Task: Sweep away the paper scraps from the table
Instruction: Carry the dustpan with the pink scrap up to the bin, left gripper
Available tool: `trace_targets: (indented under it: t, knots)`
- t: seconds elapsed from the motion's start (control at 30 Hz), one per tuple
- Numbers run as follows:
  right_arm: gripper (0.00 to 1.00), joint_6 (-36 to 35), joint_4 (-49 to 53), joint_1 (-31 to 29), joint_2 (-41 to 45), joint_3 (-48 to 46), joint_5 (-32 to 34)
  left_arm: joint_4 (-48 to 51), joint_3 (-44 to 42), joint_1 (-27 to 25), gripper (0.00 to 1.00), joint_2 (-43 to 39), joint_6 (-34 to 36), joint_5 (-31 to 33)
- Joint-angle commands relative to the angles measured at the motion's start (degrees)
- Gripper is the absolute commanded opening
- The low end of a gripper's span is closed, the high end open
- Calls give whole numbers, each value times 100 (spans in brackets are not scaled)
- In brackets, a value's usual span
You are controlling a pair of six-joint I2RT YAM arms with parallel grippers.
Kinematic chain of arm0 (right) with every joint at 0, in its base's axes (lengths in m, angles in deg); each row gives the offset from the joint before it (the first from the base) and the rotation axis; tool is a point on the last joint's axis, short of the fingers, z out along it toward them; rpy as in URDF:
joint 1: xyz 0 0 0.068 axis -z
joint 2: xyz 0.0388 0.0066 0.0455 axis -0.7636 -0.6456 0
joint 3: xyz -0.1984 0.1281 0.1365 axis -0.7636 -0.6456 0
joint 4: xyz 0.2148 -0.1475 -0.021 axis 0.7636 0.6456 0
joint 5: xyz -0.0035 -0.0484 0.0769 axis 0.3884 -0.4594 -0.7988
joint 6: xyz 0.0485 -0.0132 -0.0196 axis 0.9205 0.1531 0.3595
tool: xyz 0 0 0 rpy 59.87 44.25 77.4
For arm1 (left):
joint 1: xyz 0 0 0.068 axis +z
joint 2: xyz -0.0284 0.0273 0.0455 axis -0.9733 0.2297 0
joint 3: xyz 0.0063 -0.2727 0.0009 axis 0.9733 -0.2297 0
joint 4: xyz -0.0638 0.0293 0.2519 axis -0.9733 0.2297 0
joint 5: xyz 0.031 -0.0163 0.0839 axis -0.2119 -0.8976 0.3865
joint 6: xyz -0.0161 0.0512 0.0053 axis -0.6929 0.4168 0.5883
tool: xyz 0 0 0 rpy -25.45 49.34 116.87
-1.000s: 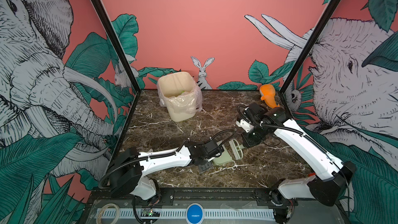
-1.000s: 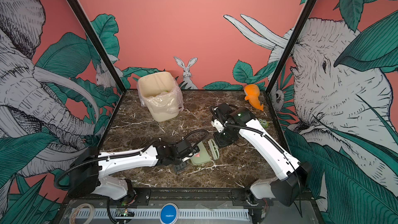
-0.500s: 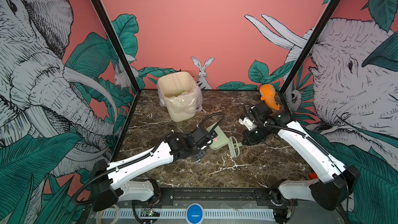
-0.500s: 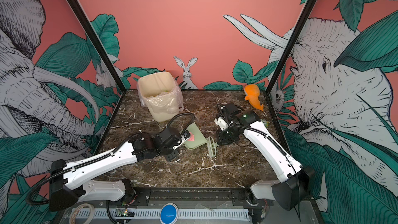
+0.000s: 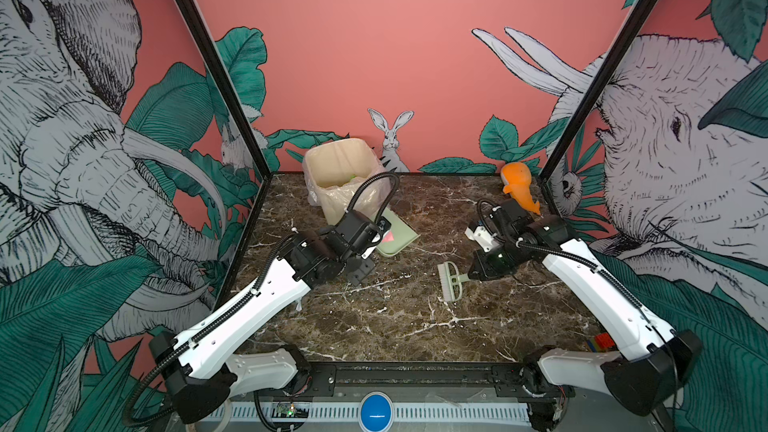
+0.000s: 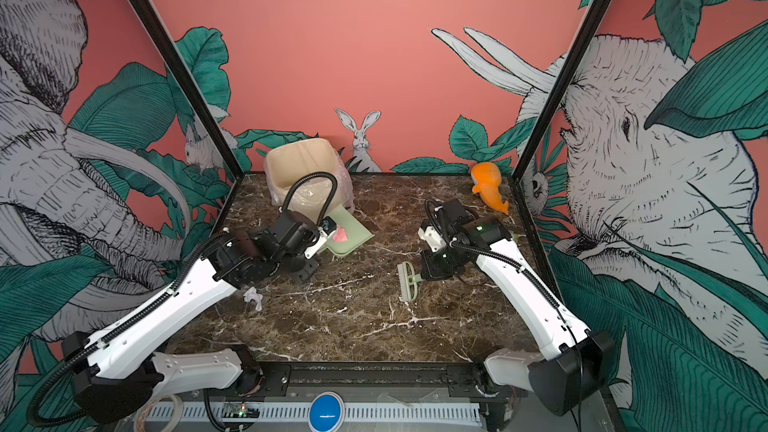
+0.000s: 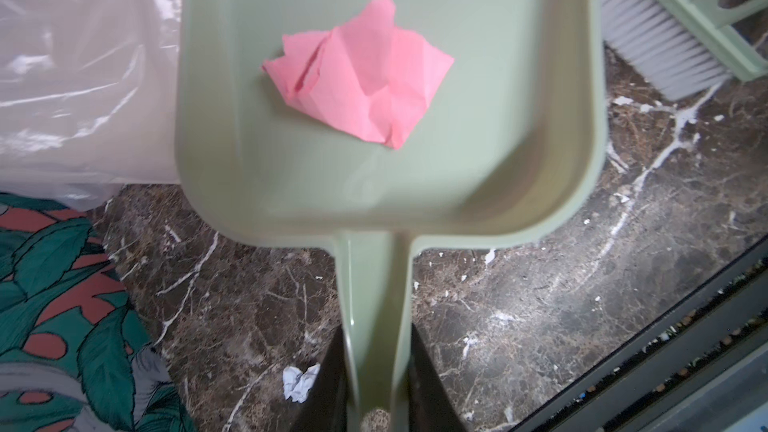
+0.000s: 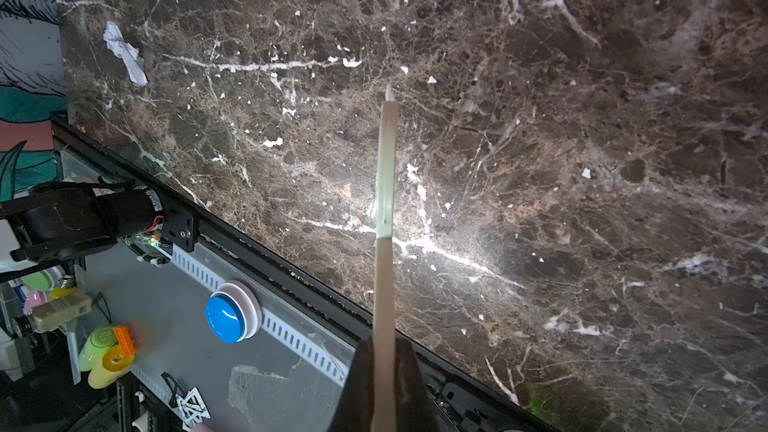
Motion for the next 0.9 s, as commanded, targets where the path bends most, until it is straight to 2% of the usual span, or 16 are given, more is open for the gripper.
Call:
trace_targets:
  t: [0.0, 0.43, 0.67, 0.87]
  knots:
    - [0, -8, 29, 145, 173, -115, -138, 523, 435, 303, 5, -146, 109, 40]
    - [0, -180, 84, 511, 421, -296, -316, 776, 1494, 1871, 5, 210, 513, -275]
    - [0, -210, 73, 657, 516, -400, -406, 502, 1762, 2969, 5, 351, 628, -666]
    - [0, -279, 170, 765, 604, -424, -439, 408, 1990, 3667, 5, 602, 929, -808]
